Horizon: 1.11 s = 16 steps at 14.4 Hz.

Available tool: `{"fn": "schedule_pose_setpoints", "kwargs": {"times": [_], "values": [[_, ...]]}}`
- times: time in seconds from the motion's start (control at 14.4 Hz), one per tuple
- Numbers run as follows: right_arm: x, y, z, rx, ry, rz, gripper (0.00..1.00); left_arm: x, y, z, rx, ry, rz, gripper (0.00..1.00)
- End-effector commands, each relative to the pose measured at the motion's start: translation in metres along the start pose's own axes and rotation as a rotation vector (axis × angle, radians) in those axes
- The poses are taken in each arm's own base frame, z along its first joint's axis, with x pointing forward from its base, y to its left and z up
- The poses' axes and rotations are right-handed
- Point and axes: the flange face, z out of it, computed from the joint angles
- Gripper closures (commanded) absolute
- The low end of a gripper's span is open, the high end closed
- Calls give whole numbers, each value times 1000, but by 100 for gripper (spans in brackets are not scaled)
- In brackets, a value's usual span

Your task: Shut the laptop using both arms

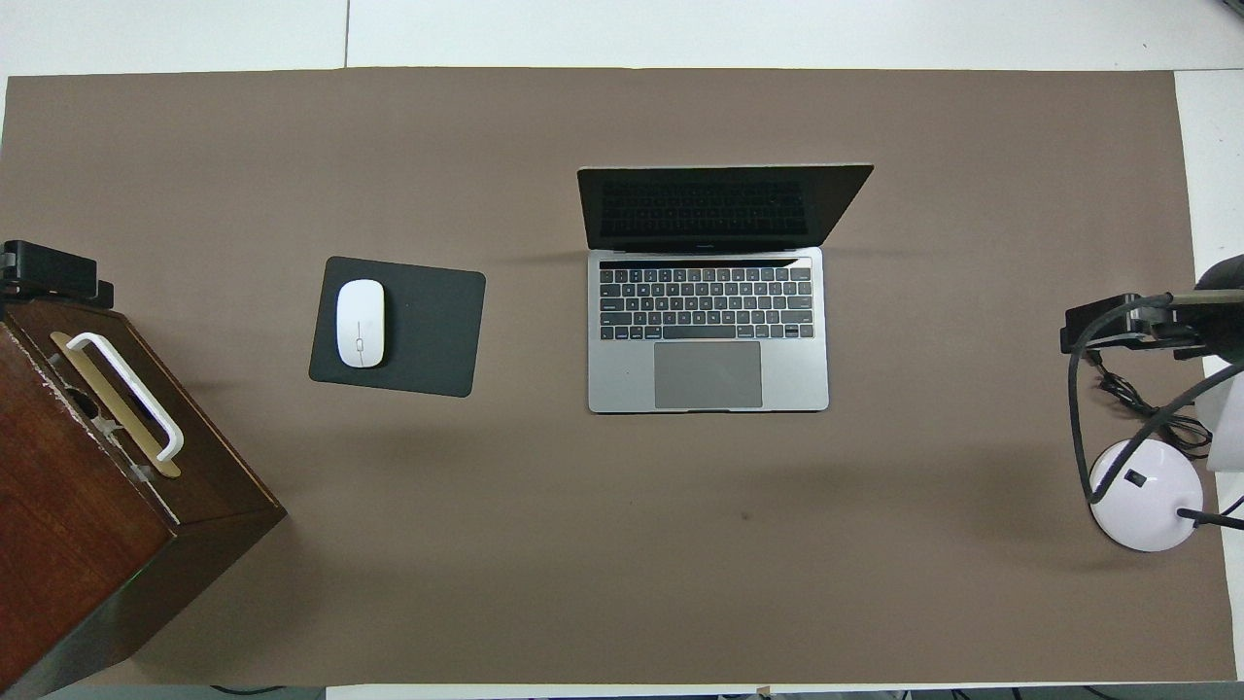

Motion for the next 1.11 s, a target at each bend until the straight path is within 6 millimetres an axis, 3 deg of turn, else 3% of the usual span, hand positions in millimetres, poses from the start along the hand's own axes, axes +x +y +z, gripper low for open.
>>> {"fn": "schedule_pose_setpoints", "kwargs": {"times": [0.0,0.9,1.04], "values": [[-2,4,1,-8,-14,-26,0,-4,-3,-5,8,3,-9,0],[-2,11,4,2,-16,-76,3,-4,-4,-4,6,39,-16,0],[-1,11,4,4,-14,-84,12,-4,-5,-5,5,39,-16,0]]}}
